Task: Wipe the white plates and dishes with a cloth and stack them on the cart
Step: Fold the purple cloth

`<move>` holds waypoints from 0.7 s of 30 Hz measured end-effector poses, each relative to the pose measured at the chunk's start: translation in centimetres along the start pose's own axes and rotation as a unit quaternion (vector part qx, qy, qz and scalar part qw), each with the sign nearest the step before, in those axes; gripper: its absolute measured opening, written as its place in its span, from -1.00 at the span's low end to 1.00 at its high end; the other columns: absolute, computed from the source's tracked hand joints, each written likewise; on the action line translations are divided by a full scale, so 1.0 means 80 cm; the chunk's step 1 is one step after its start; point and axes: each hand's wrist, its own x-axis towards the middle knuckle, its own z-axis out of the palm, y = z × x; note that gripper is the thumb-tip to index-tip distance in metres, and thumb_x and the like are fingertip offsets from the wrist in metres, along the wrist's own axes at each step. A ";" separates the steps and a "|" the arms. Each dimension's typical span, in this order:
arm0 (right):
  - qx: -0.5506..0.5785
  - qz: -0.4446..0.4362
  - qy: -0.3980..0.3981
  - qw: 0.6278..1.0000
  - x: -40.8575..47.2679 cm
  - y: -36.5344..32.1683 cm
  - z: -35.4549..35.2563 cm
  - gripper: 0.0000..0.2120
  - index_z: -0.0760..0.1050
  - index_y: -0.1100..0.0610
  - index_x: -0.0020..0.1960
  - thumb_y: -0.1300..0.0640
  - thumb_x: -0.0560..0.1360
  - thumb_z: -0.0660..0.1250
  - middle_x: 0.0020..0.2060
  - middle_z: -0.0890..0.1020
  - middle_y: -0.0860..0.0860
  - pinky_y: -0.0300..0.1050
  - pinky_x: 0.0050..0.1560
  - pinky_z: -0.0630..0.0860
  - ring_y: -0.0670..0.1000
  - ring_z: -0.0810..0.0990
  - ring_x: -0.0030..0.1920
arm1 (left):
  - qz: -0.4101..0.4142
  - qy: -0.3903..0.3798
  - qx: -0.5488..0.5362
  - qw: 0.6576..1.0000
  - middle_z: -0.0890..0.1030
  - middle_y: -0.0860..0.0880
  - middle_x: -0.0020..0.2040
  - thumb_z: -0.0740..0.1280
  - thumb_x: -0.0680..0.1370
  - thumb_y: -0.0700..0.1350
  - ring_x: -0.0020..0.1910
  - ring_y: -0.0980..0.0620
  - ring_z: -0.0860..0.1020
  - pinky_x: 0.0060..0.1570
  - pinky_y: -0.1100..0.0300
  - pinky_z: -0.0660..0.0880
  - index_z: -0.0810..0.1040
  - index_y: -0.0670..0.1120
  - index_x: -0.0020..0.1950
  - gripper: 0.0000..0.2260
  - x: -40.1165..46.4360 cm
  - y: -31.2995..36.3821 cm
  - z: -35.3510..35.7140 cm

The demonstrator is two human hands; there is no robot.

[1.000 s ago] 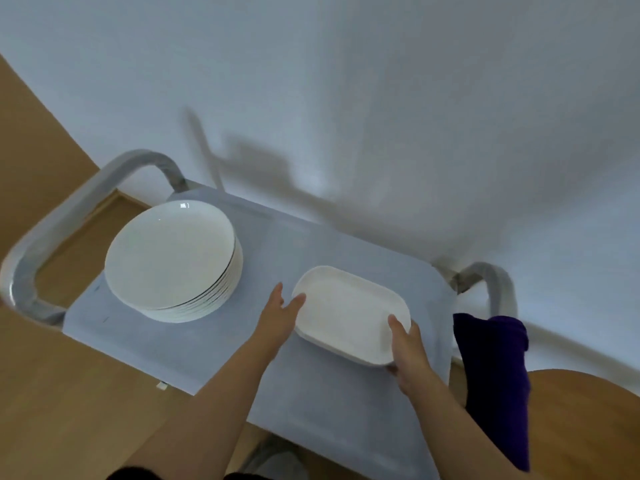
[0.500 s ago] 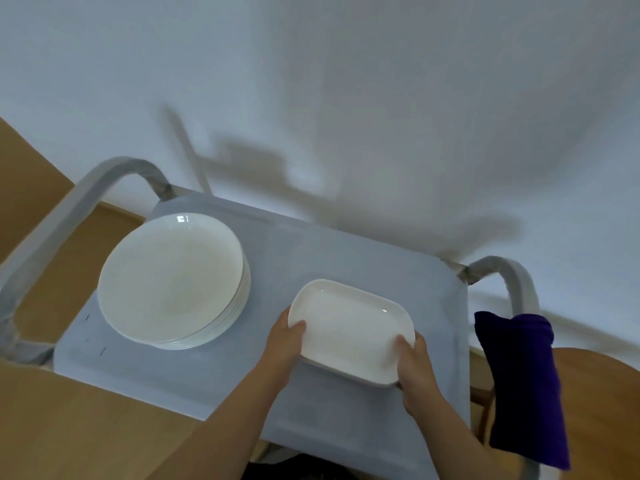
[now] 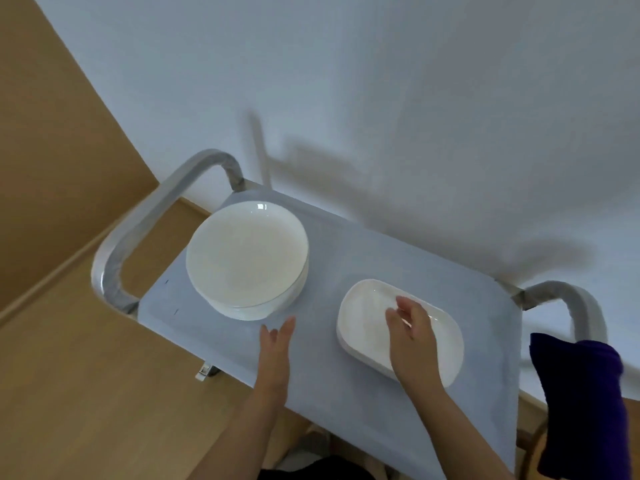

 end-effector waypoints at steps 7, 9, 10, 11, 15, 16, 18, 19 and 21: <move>0.072 0.090 -0.189 0.975 -0.008 -0.067 0.114 -0.43 0.18 0.08 0.48 -0.12 0.55 0.19 0.43 0.29 0.00 -0.15 0.26 0.20 0.01 0.27 0.41 | -0.021 0.045 -0.123 0.991 -0.03 -0.05 0.57 0.22 0.42 0.36 0.54 -0.10 -0.01 0.42 -0.22 0.04 -0.11 0.11 0.56 -0.16 0.040 0.081 -0.094; 0.072 0.091 -0.164 0.980 0.019 -0.080 0.135 -0.36 0.12 0.10 0.50 -0.14 0.54 0.22 0.47 0.23 0.04 -0.07 0.35 0.19 0.04 0.23 0.44 | -0.037 0.022 -0.126 0.991 0.04 -0.07 0.56 0.26 0.42 0.33 0.52 -0.13 0.06 0.40 -0.26 0.06 -0.07 0.08 0.56 -0.15 0.057 0.102 -0.099; 0.067 0.093 -0.150 0.982 0.034 -0.087 0.145 -0.34 0.10 0.11 0.51 -0.14 0.53 0.24 0.48 0.21 0.05 -0.04 0.37 0.17 0.06 0.21 0.45 | -0.045 0.016 -0.130 0.990 0.12 -0.08 0.54 0.28 0.43 0.31 0.50 -0.15 0.12 0.37 -0.25 0.12 -0.03 0.06 0.56 -0.17 0.065 0.111 -0.099; 0.060 0.096 -0.141 0.984 0.049 -0.094 0.154 -0.31 0.07 0.11 0.51 -0.13 0.52 0.25 0.49 0.19 0.06 -0.02 0.39 0.16 0.07 0.19 0.46 | -0.054 0.017 -0.134 0.989 0.20 -0.07 0.52 0.29 0.43 0.30 0.48 -0.16 0.18 0.33 -0.21 0.21 0.02 0.06 0.55 -0.19 0.070 0.116 -0.096; 0.059 0.112 -0.145 0.981 0.103 -0.119 0.191 -0.31 0.03 0.12 0.52 -0.07 0.53 0.27 0.49 0.19 0.05 -0.02 0.38 0.22 0.09 0.24 0.44 | -0.064 0.085 -0.114 0.988 0.16 -0.02 0.53 0.16 0.55 0.26 0.48 -0.15 0.17 0.43 -0.16 0.14 -0.04 0.10 0.55 -0.34 0.086 0.112 -0.085; 0.052 0.112 -0.148 0.981 0.112 -0.122 0.198 -0.36 0.09 0.12 0.51 -0.03 0.54 0.27 0.45 0.25 0.06 -0.02 0.35 0.28 0.10 0.31 0.39 | -0.066 0.101 -0.104 0.987 0.16 -0.02 0.53 0.10 0.57 0.25 0.48 -0.14 0.16 0.44 -0.17 0.12 -0.03 0.09 0.55 -0.38 0.089 0.108 -0.084; 0.013 0.090 -0.142 0.986 0.123 -0.126 0.208 -0.56 0.30 0.14 0.38 0.08 0.54 0.26 0.31 0.45 0.09 -0.04 0.17 0.42 0.10 0.48 0.19 | -0.065 0.109 -0.101 0.987 0.21 -0.03 0.51 0.03 0.60 0.24 0.46 -0.13 0.20 0.42 -0.14 0.16 0.00 0.08 0.55 -0.43 0.094 0.104 -0.082; -0.017 0.076 -0.130 0.988 0.126 -0.125 0.210 -0.66 0.37 0.16 0.31 0.15 0.54 0.24 0.22 0.51 0.12 -0.06 0.07 0.44 0.10 0.50 0.08 | -0.059 0.108 -0.106 0.987 0.26 -0.03 0.49 0.03 0.61 0.22 0.44 -0.11 0.24 0.40 -0.10 0.20 0.04 0.08 0.54 -0.46 0.095 0.101 -0.081; -0.067 0.052 -0.102 0.991 0.126 -0.119 0.213 -0.69 0.40 0.16 0.25 0.26 0.51 0.18 0.12 0.53 0.12 -0.07 0.00 0.42 0.09 0.47 0.01 | -0.036 0.111 -0.128 0.985 0.35 -0.03 0.42 0.04 0.62 0.17 0.35 -0.07 0.34 0.27 0.03 0.30 0.11 0.08 0.52 -0.52 0.094 0.101 -0.078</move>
